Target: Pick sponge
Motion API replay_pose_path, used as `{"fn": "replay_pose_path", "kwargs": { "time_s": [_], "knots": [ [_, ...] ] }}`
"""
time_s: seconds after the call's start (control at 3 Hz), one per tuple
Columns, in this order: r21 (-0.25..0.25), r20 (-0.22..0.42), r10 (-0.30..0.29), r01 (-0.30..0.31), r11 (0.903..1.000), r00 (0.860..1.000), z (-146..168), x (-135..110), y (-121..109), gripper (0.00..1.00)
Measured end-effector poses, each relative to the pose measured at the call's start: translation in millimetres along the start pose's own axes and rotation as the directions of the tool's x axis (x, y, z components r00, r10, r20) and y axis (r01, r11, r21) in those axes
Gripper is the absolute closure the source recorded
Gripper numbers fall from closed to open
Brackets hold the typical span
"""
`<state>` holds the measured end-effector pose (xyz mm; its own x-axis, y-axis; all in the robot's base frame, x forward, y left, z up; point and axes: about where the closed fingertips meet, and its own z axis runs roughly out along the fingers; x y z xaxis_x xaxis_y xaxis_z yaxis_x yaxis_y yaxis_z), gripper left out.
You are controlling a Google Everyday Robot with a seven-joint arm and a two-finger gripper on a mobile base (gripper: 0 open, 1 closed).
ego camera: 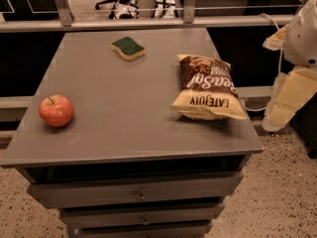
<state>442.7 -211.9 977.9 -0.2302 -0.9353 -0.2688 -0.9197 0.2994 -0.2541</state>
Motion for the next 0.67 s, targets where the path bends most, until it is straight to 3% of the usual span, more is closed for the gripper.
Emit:
{"fn": "replay_pose_path", "kwargs": {
  "time_s": [0.33, 0.67],
  "knots": [
    [0.004, 0.123, 0.069, -0.07, 0.9975, 0.99, 16.2, -9.1, -16.2, 0.0],
    [-0.001, 0.302, 0.142, -0.149, 0.9889, 0.943, 41.9, -34.5, -53.7, 0.0]
  ]
}}
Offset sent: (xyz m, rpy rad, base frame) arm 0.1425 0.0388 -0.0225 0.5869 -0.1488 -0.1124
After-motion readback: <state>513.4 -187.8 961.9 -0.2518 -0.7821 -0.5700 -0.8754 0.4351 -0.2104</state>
